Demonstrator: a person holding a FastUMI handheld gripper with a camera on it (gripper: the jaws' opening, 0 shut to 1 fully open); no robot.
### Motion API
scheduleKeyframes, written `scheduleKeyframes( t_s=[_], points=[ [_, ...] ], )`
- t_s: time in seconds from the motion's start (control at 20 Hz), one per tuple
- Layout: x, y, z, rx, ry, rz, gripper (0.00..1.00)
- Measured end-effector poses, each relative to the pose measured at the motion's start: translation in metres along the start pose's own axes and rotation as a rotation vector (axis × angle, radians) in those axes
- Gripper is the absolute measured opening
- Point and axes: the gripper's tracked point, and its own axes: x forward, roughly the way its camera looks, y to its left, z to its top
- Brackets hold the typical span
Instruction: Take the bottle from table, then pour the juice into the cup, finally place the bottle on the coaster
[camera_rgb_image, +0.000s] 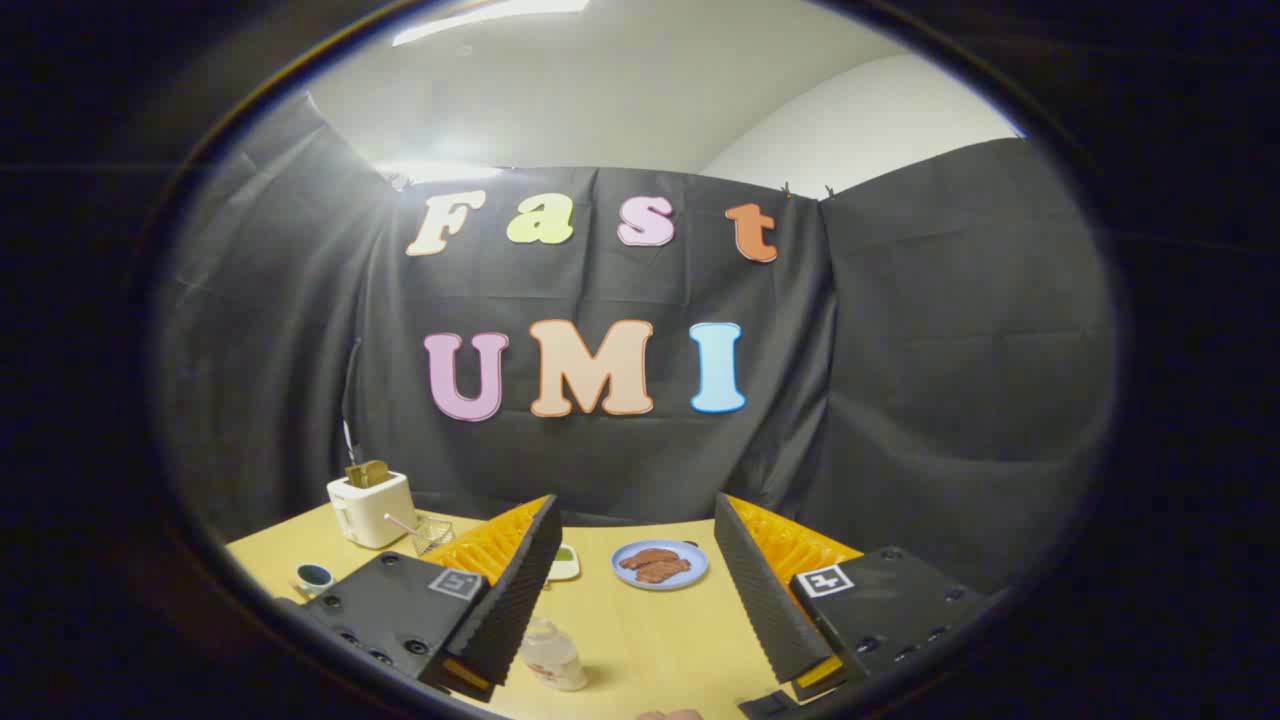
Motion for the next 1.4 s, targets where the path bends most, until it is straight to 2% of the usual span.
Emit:
scheduleKeyframes(
  t_s=[0.4, 0.7, 0.95, 1.15, 1.4],
  points=[
    [0.004, 0.029, 0.030, -0.046, -0.021, 0.037, 0.97],
    [0.002, 0.046, 0.019, 0.001, 0.025, 0.088, 0.97],
    [0.005, 0.054, -0.028, 0.051, 0.089, 0.108, 0.97],
    [0.006, 0.061, -0.088, 0.096, 0.160, 0.118, 0.97],
    [0.009, 0.073, -0.182, 0.082, 0.288, 0.151, 0.97]
  ],
)
